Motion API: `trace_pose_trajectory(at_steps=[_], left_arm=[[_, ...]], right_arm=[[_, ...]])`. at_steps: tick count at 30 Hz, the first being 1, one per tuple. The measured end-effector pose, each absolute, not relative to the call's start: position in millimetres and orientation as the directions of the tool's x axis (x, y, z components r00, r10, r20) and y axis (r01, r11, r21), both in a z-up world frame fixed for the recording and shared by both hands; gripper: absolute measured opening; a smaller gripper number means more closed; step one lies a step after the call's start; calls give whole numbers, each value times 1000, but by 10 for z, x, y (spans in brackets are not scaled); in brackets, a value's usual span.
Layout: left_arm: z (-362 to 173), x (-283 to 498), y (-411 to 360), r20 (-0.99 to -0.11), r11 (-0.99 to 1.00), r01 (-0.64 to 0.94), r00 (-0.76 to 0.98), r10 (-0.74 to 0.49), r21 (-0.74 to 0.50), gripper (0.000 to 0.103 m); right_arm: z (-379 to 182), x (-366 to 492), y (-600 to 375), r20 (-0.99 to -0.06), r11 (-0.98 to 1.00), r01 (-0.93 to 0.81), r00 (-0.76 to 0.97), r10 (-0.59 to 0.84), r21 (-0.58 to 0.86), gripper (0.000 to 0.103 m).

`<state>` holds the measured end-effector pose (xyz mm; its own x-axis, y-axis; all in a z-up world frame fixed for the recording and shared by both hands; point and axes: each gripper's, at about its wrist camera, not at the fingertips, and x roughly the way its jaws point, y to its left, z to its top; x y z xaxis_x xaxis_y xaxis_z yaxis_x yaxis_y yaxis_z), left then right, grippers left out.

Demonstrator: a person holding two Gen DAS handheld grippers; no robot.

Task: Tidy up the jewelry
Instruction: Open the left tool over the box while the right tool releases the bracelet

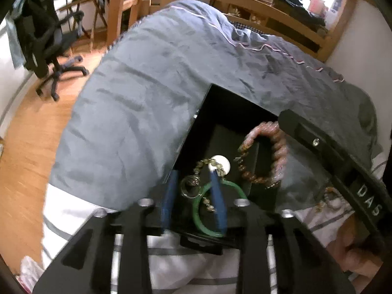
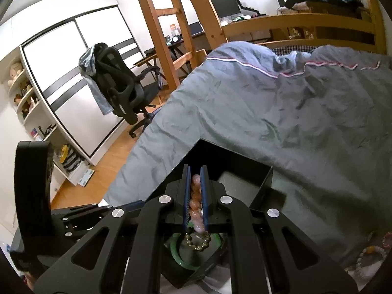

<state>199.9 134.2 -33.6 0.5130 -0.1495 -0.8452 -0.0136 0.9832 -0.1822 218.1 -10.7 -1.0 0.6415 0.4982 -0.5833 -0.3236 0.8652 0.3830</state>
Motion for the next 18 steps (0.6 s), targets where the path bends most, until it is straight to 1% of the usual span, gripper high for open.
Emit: trace_pose_trajectory(at_steps=[2, 4, 5, 6, 8, 10, 11, 16, 18], left_arm=[[-315, 1996, 1331, -841, 984, -17, 522, -143, -177, 37], [-274, 1969, 1318, -830, 987, -18, 544, -125, -161, 49], [-247, 1952, 1317, -822, 989, -27, 559, -104, -144, 67], [-198, 1925, 1317, -807, 992, -36, 585, -80, -125, 77], [-99, 1873, 1324, -777, 990, -33, 624, -84, -134, 80], [-18, 1823, 1306, -746, 989, -17, 658, -102, -150, 91], [15, 1805, 1282, -732, 989, -11, 674, -99, -145, 95], [125, 1725, 1121, -694, 985, 57, 703, -154, -161, 96], [175, 1688, 1004, -679, 982, 88, 712, -180, -168, 96]], right_arm=[[-28, 2199, -114, -584, 858, -323, 632, 510, 399, 22], [-5, 2184, -151, -571, 859, -315, 648, 505, 403, 55], [13, 2173, -178, -563, 860, -309, 657, 502, 406, 60], [42, 2161, -212, -555, 862, -303, 668, 495, 406, 64], [98, 2149, -273, -550, 872, -291, 685, 477, 394, 72], [174, 2121, -361, -543, 887, -271, 712, 446, 374, 88], [227, 2092, -425, -537, 896, -254, 729, 425, 365, 91], [463, 1940, -686, -541, 939, -182, 778, 320, 293, 99], [572, 1855, -798, -539, 949, -168, 790, 292, 268, 99]])
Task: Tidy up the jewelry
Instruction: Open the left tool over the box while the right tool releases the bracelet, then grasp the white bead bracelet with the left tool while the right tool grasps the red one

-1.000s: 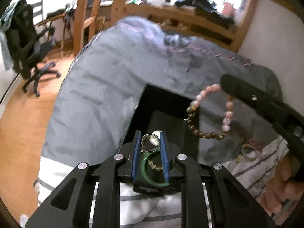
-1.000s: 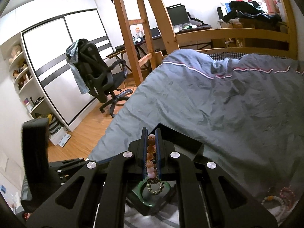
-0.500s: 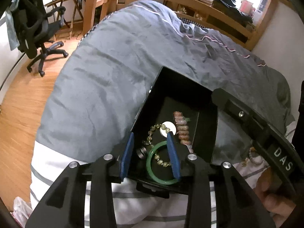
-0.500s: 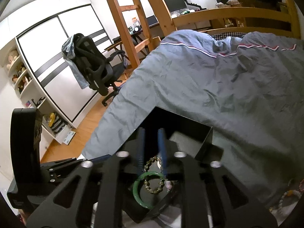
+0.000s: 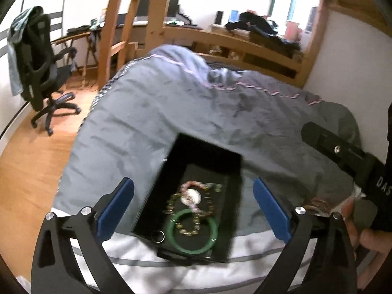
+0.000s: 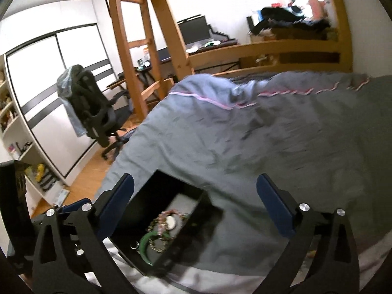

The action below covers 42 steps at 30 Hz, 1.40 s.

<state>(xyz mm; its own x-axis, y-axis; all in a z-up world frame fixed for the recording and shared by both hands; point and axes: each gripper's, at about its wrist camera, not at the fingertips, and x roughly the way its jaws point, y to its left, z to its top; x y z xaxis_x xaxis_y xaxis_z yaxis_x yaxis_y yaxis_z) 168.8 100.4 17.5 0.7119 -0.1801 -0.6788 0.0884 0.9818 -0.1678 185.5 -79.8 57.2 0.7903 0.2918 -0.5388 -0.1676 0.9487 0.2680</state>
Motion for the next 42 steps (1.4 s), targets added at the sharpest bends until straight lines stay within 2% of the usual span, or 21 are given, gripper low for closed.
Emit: trace_pose_trajectory(at_steps=[10, 16, 22, 30, 36, 38, 40, 41, 42], left_arm=[[100, 1486, 360, -665, 953, 214, 682, -303, -216, 96], [-25, 1317, -188, -675, 926, 349, 650, -350, -144, 96], [-218, 1237, -600, -693, 872, 467, 580, -428, -148, 96], [-526, 1275, -960, -725, 824, 548, 508, -465, -144, 96], [-744, 1362, -1140, -750, 813, 567, 477, -458, -136, 96], [-793, 1392, -1165, -756, 810, 570, 468, -458, -138, 95], [-837, 1417, -1202, -760, 799, 586, 455, -464, -137, 95], [-858, 1433, -1221, -761, 795, 591, 453, -465, -134, 95], [-888, 1464, -1242, -763, 797, 590, 453, -461, -130, 95]], right_arm=[[1041, 1351, -1354, -521, 981, -83, 837, 164, 175, 99], [1118, 1077, -1706, -522, 990, -38, 846, 104, 136, 99], [967, 927, -2059, -551, 994, 9, 833, 54, 111, 99], [609, 927, -2523, -591, 989, 69, 806, 24, 134, 99], [230, 983, -2747, -618, 986, 56, 785, 55, 159, 99], [79, 1020, -2806, -630, 980, 40, 771, 94, 195, 93], [-92, 1106, -2857, -656, 968, 36, 741, 141, 248, 68], [-175, 1152, -2874, -675, 964, 46, 723, 148, 261, 64], [-261, 1197, -2887, -689, 960, 52, 707, 158, 273, 55]])
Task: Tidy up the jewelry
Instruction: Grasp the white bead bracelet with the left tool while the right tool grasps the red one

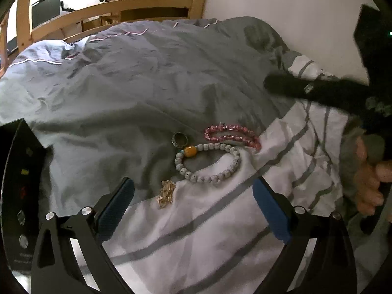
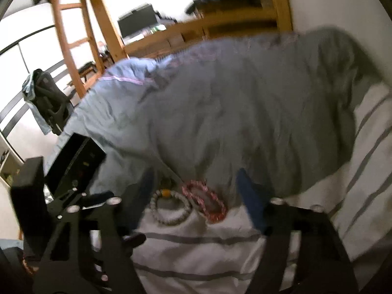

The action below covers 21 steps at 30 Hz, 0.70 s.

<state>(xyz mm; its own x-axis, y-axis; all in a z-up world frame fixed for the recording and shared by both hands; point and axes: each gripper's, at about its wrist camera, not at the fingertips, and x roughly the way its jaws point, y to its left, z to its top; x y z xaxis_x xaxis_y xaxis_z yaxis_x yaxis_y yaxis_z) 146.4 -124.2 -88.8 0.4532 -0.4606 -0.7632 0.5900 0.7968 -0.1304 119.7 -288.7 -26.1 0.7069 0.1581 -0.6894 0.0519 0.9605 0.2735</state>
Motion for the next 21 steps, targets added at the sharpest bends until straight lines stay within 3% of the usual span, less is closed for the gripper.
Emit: trace_pose_trajectory(at_steps=[3, 8, 10, 11, 13, 15, 18, 21], left_arm=[[-958, 1566, -1284, -766, 794, 590, 440, -468, -147, 92], [-1072, 1684, -1429, -778, 778, 610, 413, -473, -149, 81], [-1139, 1719, -1495, -797, 771, 620, 389, -461, -144, 60], [-1194, 1736, -1527, -814, 772, 621, 375, -443, -134, 43], [-1240, 1747, -1533, -823, 778, 617, 376, -425, -120, 39], [-1218, 1749, -1520, -824, 775, 619, 369, -430, -127, 20], [-1164, 1770, -1463, -821, 777, 611, 359, -444, -153, 9], [-1103, 1760, -1450, -815, 776, 612, 368, -447, -150, 8]], right_arm=[[-448, 1277, -2861, -721, 957, 50, 669, 180, 286, 46], [-777, 1415, -2746, -798, 972, 52, 581, 159, 231, 46], [-910, 1458, -2733, -823, 973, 60, 547, 154, 222, 37], [-951, 1473, -2722, -831, 975, 60, 536, 150, 215, 34], [-964, 1483, -2722, -834, 978, 67, 536, 133, 199, 19], [-932, 1470, -2764, -820, 972, 72, 553, 147, 222, 14], [-828, 1435, -2800, -791, 969, 78, 594, 144, 236, 12], [-654, 1376, -2841, -743, 963, 70, 652, 154, 261, 11]])
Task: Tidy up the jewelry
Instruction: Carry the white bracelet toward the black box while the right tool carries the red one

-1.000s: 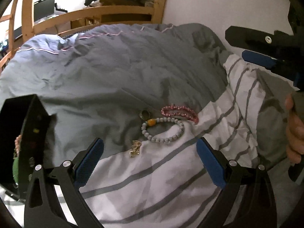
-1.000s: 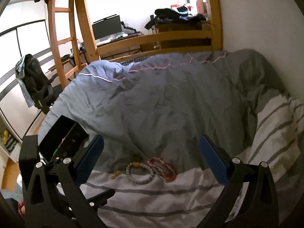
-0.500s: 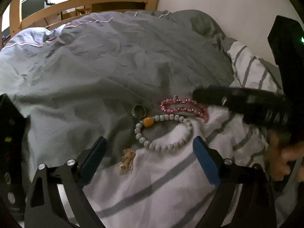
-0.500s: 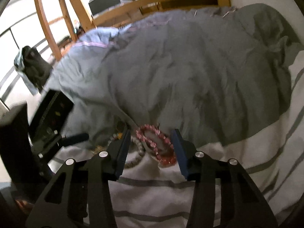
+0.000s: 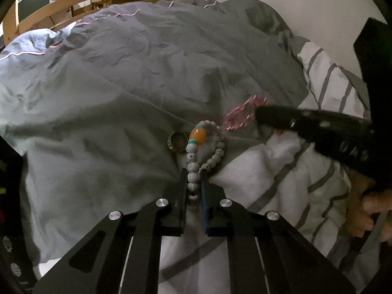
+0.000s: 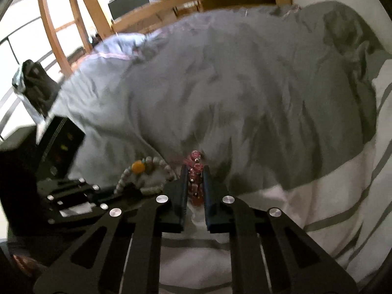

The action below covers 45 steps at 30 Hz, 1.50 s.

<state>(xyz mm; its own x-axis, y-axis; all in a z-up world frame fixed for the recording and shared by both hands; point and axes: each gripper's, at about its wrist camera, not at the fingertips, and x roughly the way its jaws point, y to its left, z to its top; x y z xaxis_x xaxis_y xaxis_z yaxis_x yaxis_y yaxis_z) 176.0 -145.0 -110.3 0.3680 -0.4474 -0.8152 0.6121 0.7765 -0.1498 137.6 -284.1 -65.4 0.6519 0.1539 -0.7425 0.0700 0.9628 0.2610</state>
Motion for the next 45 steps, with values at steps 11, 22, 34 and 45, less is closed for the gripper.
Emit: trace_pose_trajectory(at_steps=[11, 22, 34, 45], left_arm=[[-823, 1768, -1296, -783, 797, 588, 427, -453, -141, 7], [-575, 1692, -1154, -779, 833, 543, 474, -411, -109, 7], [-245, 1515, -818, -761, 870, 485, 529, -376, -93, 7], [51, 1369, -525, -747, 893, 447, 577, -331, -50, 7]], right_arm=[[-440, 1307, -2822, -674, 957, 31, 717, 179, 287, 11], [-296, 1195, -2776, -651, 958, 7, 735, 189, 285, 11], [-50, 1030, -2607, -613, 952, -56, 753, 238, 300, 11], [164, 953, -2306, -596, 952, -107, 759, 264, 286, 11]])
